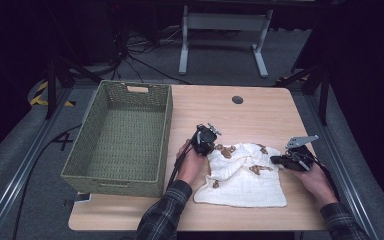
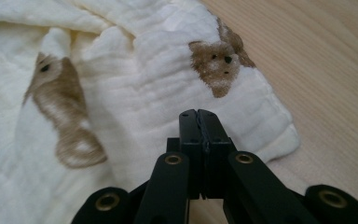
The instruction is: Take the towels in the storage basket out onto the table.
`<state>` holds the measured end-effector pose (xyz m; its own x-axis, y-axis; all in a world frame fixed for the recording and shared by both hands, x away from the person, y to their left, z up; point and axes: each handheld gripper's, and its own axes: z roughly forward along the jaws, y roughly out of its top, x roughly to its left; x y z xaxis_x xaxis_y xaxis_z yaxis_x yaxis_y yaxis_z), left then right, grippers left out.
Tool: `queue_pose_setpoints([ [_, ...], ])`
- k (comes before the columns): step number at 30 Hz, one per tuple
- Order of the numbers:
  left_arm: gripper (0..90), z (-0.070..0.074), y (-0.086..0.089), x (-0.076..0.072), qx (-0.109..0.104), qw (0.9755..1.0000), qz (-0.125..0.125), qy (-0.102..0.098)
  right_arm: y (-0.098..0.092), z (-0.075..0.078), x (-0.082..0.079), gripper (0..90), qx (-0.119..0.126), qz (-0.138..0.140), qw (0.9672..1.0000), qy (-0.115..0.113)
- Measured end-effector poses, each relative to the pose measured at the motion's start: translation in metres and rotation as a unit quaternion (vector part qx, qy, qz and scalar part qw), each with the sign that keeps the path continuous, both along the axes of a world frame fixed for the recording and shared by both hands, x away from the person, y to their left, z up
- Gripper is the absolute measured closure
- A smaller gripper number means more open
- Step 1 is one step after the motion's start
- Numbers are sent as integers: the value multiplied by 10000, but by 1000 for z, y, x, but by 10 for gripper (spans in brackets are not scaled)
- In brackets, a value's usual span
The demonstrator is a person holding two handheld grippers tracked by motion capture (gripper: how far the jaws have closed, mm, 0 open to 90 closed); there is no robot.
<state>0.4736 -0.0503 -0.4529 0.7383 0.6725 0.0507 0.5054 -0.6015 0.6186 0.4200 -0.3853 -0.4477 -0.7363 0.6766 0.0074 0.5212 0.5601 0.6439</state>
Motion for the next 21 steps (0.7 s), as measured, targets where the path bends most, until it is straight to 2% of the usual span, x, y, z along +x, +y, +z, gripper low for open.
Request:
queue_pose_setpoints([
  [6,896,-1,3,15,10,9996,245,-103,3,0,20,897,-43,-113,9999,-82],
  [7,895,1,5,15,-98,9996,248,-62,3,0,21,895,-42,-128,9999,-99],
  [8,895,1,5,15,-98,9996,248,-62,2,3,21,893,28,-129,9998,-134],
  [9,895,6,8,9,-339,9992,192,-61,1,7,19,894,170,-118,9996,-167],
  [10,895,6,8,9,-339,9992,192,-61,0,10,17,894,235,-90,9995,-193],
  [11,895,12,8,0,-400,9992,45,-57,0,14,11,894,323,-48,9992,-222],
  [13,895,14,9,-10,-493,9988,-79,18,1,17,4,894,397,45,9989,-239],
  [16,895,14,9,-24,-538,9980,-275,165,4,16,-7,895,427,207,9988,-78],
  [17,896,13,10,-32,-481,9979,-379,224,5,14,-11,895,374,265,9989,-42],
  [19,896,11,9,-34,-435,9980,-392,238,8,10,-15,896,330,350,9988,34],
  [21,895,5,9,-38,-373,9975,-498,335,11,6,-19,896,203,409,9989,112],
])
